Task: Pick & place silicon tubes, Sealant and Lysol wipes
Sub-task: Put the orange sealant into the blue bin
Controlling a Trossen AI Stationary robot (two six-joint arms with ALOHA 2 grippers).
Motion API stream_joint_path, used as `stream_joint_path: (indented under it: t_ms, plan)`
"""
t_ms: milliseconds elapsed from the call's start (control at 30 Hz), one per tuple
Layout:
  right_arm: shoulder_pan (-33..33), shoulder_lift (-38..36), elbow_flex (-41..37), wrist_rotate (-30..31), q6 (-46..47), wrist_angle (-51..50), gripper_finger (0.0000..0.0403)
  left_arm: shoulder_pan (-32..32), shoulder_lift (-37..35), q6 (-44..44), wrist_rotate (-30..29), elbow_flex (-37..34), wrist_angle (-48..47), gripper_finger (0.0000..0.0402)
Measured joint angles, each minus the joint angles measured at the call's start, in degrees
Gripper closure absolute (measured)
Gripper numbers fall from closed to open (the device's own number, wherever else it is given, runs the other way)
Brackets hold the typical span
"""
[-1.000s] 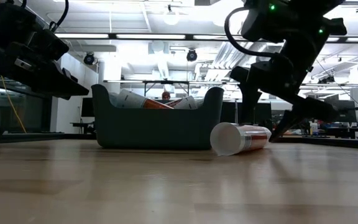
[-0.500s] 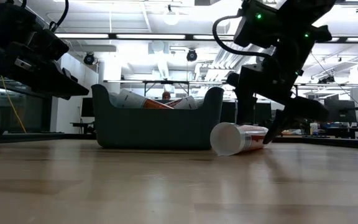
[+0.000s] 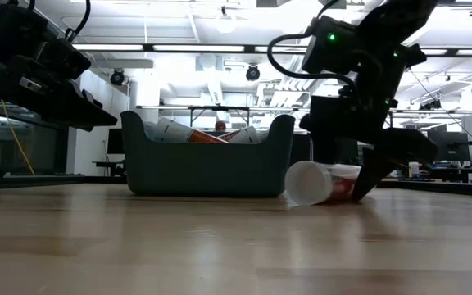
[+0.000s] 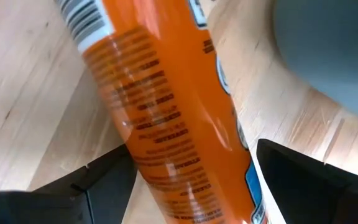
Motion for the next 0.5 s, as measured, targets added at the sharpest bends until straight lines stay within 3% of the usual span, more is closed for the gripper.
stream_joint_path:
  t_ms: [200, 500]
  plan:
    - [1.5, 0.1, 0.0, 0.6, 13.0, -0.4, 0.008, 0.0, 0.0, 0.0, 0.0, 0.0, 0.0, 0.0401]
    - [4.7, 0.3, -0.2, -4.6, 30.8, -0.3, 0.0081, 0.0, 0.0, 0.0, 0.0, 0.0, 0.0, 0.0401]
